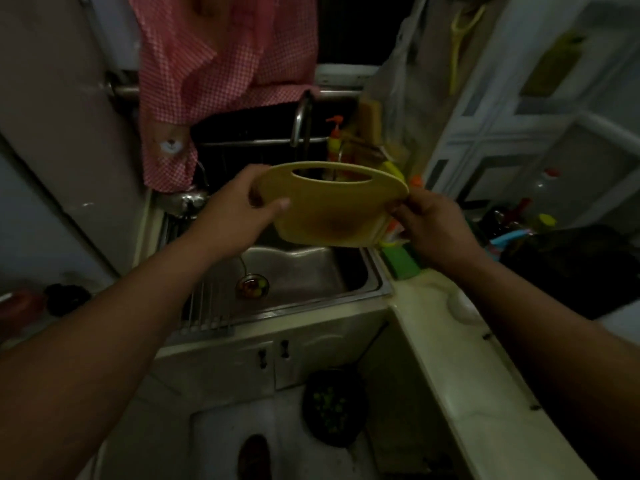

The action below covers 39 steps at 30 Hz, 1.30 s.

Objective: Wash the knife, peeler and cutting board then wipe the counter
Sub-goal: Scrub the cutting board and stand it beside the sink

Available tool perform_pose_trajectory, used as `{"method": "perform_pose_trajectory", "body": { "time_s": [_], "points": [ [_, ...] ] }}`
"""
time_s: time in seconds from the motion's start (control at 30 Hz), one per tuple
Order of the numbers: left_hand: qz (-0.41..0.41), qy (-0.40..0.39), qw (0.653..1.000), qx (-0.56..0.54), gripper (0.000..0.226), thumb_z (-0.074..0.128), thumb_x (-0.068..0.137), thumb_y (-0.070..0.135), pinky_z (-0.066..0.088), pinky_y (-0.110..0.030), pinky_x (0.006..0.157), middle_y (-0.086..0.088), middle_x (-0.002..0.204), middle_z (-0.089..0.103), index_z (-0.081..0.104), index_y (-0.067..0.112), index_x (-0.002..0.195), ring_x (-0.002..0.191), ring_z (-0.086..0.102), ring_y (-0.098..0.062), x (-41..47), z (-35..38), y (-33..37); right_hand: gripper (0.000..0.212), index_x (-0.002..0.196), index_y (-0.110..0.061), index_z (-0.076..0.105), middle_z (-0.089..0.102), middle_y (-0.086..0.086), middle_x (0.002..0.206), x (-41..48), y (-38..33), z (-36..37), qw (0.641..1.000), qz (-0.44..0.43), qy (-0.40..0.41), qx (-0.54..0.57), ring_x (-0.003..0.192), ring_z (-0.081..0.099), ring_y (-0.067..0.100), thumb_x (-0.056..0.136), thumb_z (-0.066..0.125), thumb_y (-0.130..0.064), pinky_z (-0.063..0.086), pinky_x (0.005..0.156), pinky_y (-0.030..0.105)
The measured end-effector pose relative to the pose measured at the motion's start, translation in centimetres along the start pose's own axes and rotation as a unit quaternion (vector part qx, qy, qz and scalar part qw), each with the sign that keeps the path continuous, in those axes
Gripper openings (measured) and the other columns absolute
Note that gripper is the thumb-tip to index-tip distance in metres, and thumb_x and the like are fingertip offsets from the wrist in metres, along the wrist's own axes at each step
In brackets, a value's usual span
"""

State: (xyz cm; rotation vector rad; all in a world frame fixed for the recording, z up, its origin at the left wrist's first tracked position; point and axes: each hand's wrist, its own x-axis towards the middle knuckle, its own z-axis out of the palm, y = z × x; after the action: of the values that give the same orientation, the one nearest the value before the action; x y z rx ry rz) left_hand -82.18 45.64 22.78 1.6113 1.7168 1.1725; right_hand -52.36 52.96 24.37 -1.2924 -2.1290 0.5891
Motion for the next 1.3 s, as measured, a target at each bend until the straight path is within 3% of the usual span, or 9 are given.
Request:
{"method": "perform_pose_trajectory", "body": {
  "time_s": [0.17,0.27,0.43,0.63,0.8,0.93,1.07,1.2,1.3],
  "points": [
    [0.091,0.000,0.993,-0.080,0.019,0.070,0.097,0.026,0.056,-0.043,0.098,0.005,0.111,0.075,0.069,0.034,0.113,0.108,0.070,-0.015,-6.0,6.1,8.4,0.014,0.111,-0.031,0.070,0.072,-0.009,0.097,-12.7,0.4,-8.4,0.990,-0.007,0.129,0.052,0.092,0.068,0.007,0.105,0.058,-0.028,0.057,0.079,0.035],
    [0.147,-0.070,0.976,-0.147,0.032,0.067,0.098,0.014,0.055,-0.023,0.094,0.015,0.113,0.075,0.066,0.037,0.120,0.109,0.069,-0.004,-9.4,12.1,14.7,0.018,0.118,-0.026,0.066,0.072,-0.007,0.103,-20.7,2.5,-14.1,0.981,0.042,0.182,0.058,0.097,0.069,0.009,0.102,0.060,-0.032,0.058,0.086,0.041],
    [0.156,-0.173,0.959,-0.161,0.029,0.066,0.099,0.018,0.057,-0.022,0.082,0.014,0.105,0.074,0.063,0.028,0.126,0.098,0.070,0.000,-12.8,21.7,22.3,0.022,0.121,-0.027,0.068,0.075,-0.008,0.106,-31.3,5.8,-21.6,0.961,0.140,0.230,0.068,0.098,0.072,0.010,0.102,0.061,-0.034,0.061,0.088,0.048],
    [0.154,-0.248,0.944,-0.154,0.019,0.067,0.099,0.029,0.062,-0.048,0.086,0.001,0.107,0.072,0.062,0.023,0.117,0.097,0.071,-0.013,-17.7,29.4,27.9,0.020,0.120,-0.032,0.067,0.074,-0.007,0.112,-41.0,7.3,-25.7,0.921,0.251,0.272,0.117,0.104,0.072,0.012,0.102,0.061,-0.040,0.060,0.095,0.046],
    [0.238,-0.253,0.912,-0.218,0.013,0.067,0.099,0.033,0.056,-0.037,0.078,0.002,0.100,0.071,0.064,0.025,0.109,0.093,0.069,-0.011,-22.4,35.2,30.7,0.014,0.105,-0.031,0.069,0.072,-0.014,0.091,-49.0,5.9,-27.7,0.865,0.284,0.410,-0.053,0.085,0.065,-0.010,0.099,0.066,-0.042,0.051,0.075,0.014],
    [0.234,-0.390,0.876,-0.163,0.008,0.067,0.099,0.031,0.052,-0.034,0.069,0.013,0.079,0.067,0.062,0.032,0.093,0.074,0.063,0.001,-26.2,40.5,30.8,0.010,0.095,-0.026,0.072,0.075,-0.010,0.086,-56.0,6.8,-27.2,0.819,0.416,0.391,-0.053,0.078,0.070,0.002,0.097,0.070,-0.035,0.057,0.075,0.036],
    [0.252,-0.437,0.836,-0.215,0.009,0.065,0.100,0.035,0.052,-0.038,0.071,0.013,0.083,0.067,0.063,0.029,0.093,0.079,0.064,-0.005,-31.3,43.7,32.2,0.003,0.094,-0.031,0.069,0.073,-0.015,0.087,-62.1,5.5,-27.6,0.774,0.432,0.454,-0.089,0.082,0.066,-0.004,0.097,0.070,-0.031,0.049,0.070,0.021],
    [0.226,-0.498,0.796,-0.259,0.016,0.067,0.097,0.041,0.059,-0.053,0.085,0.007,0.098,0.076,0.069,0.034,0.111,0.094,0.072,-0.015,-36.0,45.0,36.4,0.021,0.103,-0.026,0.067,0.074,-0.009,0.095,-68.5,3.7,-29.0,0.737,0.465,0.482,-0.084,0.090,0.070,0.008,0.095,0.069,-0.045,0.057,0.081,0.041],
    [0.219,-0.524,0.779,-0.266,0.017,0.069,0.095,0.041,0.060,-0.053,0.083,0.002,0.094,0.077,0.073,0.028,0.105,0.090,0.074,-0.019,-39.1,46.0,40.5,0.026,0.104,-0.033,0.069,0.075,-0.016,0.096,-72.9,2.2,-30.3,0.717,0.494,0.490,-0.048,0.089,0.071,0.001,0.095,0.062,-0.057,0.059,0.086,0.042]
  ]
}}
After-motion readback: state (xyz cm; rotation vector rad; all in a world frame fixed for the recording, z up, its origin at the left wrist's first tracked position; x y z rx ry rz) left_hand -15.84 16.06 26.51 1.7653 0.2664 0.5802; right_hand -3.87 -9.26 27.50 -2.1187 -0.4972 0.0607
